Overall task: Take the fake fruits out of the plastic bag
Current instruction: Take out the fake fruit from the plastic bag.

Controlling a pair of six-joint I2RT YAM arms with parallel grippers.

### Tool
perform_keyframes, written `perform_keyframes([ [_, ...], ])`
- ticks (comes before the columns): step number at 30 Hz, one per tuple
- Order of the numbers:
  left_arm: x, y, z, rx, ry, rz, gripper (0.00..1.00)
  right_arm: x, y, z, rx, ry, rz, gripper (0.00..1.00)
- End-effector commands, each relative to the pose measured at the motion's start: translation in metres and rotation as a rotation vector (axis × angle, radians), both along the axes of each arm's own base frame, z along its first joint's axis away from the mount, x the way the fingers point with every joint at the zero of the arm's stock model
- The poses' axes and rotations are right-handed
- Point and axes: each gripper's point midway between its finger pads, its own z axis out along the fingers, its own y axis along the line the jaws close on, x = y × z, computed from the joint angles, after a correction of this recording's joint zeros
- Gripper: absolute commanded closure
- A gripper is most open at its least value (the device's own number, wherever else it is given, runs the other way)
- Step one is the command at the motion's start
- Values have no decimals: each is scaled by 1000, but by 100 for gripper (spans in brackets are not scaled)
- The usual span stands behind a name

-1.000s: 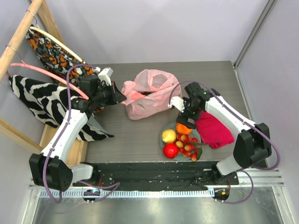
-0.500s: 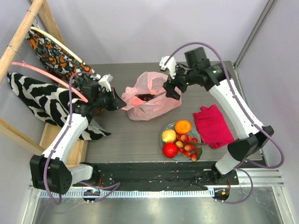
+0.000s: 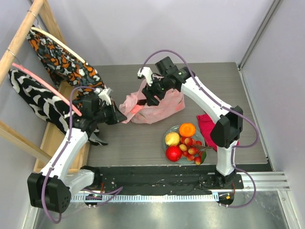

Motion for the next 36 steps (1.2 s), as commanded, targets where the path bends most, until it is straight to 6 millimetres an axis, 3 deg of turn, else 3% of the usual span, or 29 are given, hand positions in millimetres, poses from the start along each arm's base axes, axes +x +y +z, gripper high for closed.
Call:
perform_keyframes([
  [1, -7, 12, -13, 25, 90, 82, 100, -7, 19, 62, 174, -38, 44, 30],
  [5, -6, 14, -21, 44, 123, 96, 100, -25, 28, 72, 265, 70, 105, 23],
  [8, -11, 11, -19, 61, 126, 63, 100, -19, 31, 68, 259, 72, 80, 23],
  [10, -20, 10, -19, 83, 126, 21, 100, 3, 27, 45, 159, 14, -21, 28],
  [13, -39, 11, -15, 107, 160, -41, 100, 22, 8, 3, -4, -26, -132, 47],
  [14, -41, 12, -7, 110, 150, -44, 100, 21, 4, -6, -31, -19, -141, 55],
  [15, -52, 12, -5, 112, 184, -63, 100, 15, -5, -30, -84, 15, -147, 58],
  [20, -76, 14, 8, 100, 179, -88, 100, 0, -22, -75, -235, 9, -111, 61],
  [23, -80, 15, 6, 97, 185, -84, 100, 2, -17, -91, -258, 18, -109, 61],
  [25, -79, 8, 12, 65, 165, -119, 100, 11, -8, -91, -253, -10, -122, 61],
  [27, -79, 4, 13, 53, 161, -143, 100, 26, -3, -94, -267, -36, -171, 56],
  [28, -82, -1, 18, 24, 157, -175, 100, 34, -1, -93, -266, -49, -197, 50],
  [29, -84, -3, 21, 12, 153, -195, 100, 40, 0, -92, -265, -58, -223, 37],
  [32, -88, -9, 31, -9, 115, -262, 100, 58, 6, -99, -271, -88, -277, 21],
  [36, -90, -11, 53, -20, 16, -296, 100, 74, 12, -101, -270, -107, -334, 23],
])
